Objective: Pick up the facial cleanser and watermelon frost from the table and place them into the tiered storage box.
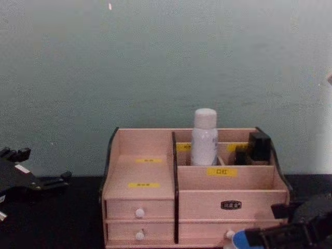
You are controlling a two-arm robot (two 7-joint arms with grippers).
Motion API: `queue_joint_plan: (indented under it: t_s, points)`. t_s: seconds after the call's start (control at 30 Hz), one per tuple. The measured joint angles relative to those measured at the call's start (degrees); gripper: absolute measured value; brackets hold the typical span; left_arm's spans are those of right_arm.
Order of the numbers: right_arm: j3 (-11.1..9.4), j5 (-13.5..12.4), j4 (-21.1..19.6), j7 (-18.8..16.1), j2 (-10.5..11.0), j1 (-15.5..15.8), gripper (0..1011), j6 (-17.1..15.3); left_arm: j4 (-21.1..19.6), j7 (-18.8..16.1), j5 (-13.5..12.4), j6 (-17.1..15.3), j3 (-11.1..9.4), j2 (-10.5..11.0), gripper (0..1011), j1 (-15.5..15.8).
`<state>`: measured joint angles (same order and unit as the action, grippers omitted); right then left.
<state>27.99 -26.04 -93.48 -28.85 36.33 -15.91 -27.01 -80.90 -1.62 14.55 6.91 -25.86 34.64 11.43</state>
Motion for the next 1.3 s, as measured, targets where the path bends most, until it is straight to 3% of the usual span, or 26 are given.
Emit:
queue_joint_plan:
  t_s: [0.33, 0.63, 1.3]
  points:
    - [1.58, -0.09, 0.27, -0.08, 0.53, -0.14, 1000, -0.07, 0.0, 0.0, 0.0, 0.0, 0.0, 0.0, 1001, 0.0]
    - [2.13, 1.28, 1.26, 1.55, -0.34, -0.35, 1000, 1.0, 0.0, 0.0, 0.0, 0.0, 0.0, 0.0, 1001, 0.0]
    - [3.06, 2.8, 4.76, 1.04, -2.55, -1.83, 1000, 0.92, 0.0, 0.0, 0.0, 0.0, 0.0, 0.0, 1001, 0.0]
